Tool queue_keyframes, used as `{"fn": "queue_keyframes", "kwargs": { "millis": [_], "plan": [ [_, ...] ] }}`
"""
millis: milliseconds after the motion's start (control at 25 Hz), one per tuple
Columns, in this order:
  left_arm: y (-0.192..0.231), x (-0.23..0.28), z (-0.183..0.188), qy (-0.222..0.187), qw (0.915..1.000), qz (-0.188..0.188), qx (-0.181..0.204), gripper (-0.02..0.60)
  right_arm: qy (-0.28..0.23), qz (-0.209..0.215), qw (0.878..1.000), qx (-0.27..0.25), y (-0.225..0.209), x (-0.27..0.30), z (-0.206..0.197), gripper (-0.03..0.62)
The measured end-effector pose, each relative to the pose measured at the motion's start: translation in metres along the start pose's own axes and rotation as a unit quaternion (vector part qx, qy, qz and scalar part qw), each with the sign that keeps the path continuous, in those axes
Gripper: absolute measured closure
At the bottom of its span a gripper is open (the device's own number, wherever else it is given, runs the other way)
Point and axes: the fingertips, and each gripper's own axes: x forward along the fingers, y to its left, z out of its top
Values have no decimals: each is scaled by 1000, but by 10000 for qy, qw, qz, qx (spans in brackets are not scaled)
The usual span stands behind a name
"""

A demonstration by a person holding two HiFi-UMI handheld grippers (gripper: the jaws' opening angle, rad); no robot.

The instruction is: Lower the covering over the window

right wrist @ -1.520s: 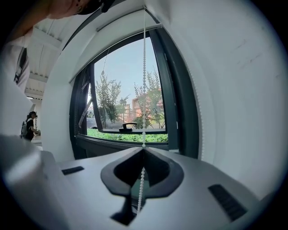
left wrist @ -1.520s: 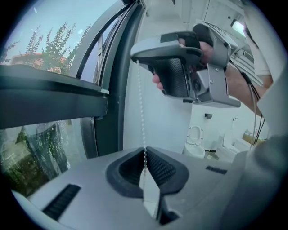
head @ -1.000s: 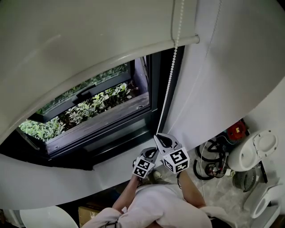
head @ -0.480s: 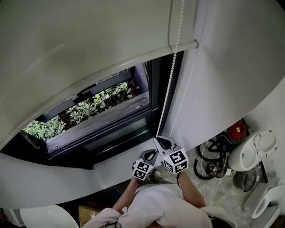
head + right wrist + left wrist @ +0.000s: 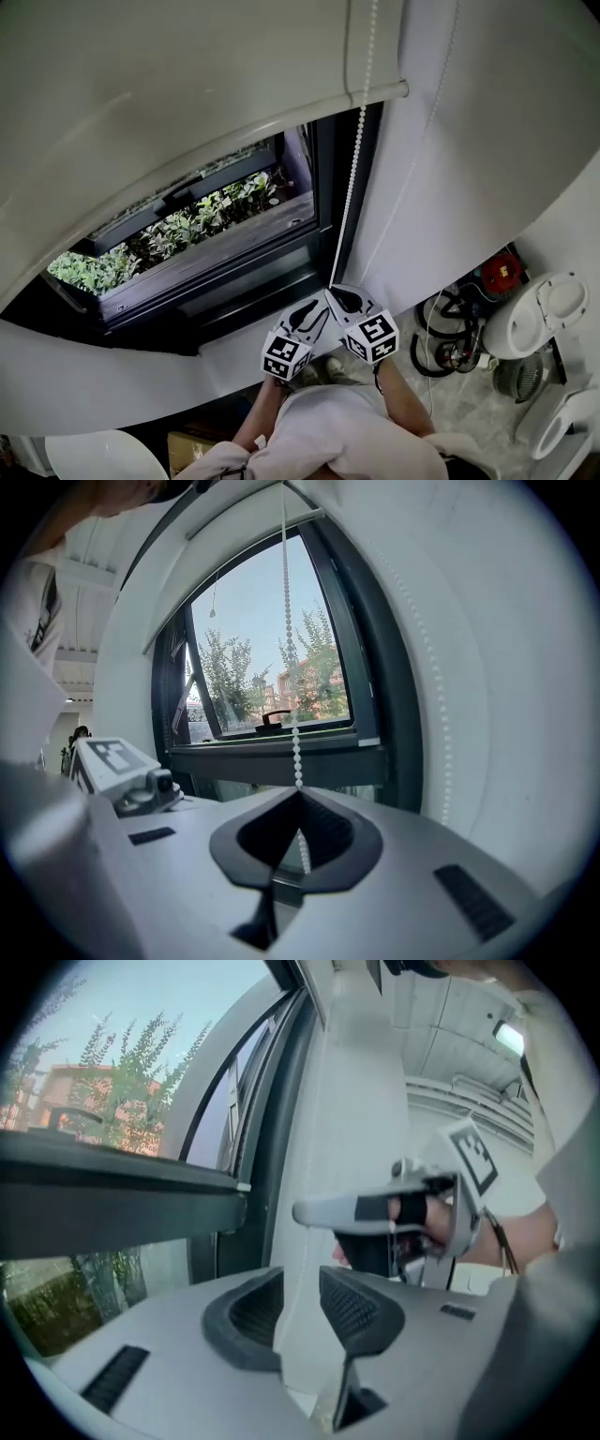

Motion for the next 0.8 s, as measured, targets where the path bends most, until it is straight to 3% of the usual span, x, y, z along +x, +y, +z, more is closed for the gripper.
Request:
{"fn": "queue_keyframes", "kwargs": {
  "millis": [400,800],
  "plan": [
    [-6,-29,126,-877,9950,-56,482,462,-11,47,10000,26,1,-4,2,599],
    [-28,-34,230,-1635,9796,-386,1104,462,6,47,10000,-6,5,-5,1,599]
  ]
}}
